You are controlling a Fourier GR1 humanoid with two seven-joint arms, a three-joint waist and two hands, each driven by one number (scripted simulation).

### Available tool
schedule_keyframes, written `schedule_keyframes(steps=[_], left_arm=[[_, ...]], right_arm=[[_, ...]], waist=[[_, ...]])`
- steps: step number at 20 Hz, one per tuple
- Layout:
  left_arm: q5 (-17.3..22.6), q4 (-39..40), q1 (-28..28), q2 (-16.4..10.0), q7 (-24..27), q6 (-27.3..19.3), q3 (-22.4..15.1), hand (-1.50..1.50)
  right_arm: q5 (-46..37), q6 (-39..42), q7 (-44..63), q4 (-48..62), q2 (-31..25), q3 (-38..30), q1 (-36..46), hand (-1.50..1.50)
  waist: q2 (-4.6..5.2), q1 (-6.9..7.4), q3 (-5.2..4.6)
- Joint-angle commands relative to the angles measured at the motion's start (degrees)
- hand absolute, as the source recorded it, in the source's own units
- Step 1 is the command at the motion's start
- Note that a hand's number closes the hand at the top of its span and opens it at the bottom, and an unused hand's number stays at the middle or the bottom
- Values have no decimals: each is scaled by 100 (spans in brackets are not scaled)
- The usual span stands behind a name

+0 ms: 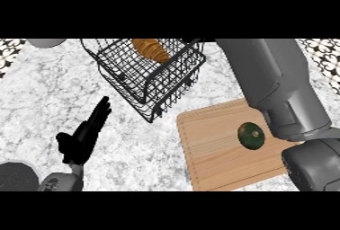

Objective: Pick the croissant from the cutting board and place it in the tiered basket

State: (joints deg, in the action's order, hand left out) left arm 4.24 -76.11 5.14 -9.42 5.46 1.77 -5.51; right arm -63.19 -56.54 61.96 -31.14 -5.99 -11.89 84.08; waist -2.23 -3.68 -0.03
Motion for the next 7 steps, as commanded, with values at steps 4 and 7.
schedule_keyframes(steps=[4,7], left_arm=[[109,10,-416,-182,126,27,237,0],[91,-105,-350,-147,-6,-69,233,0]], right_arm=[[-186,-132,566,-1151,54,-146,-698,-150],[-71,355,457,-1540,227,-92,-946,-150]], waist=[[-157,-374,13],[-256,-550,25]])
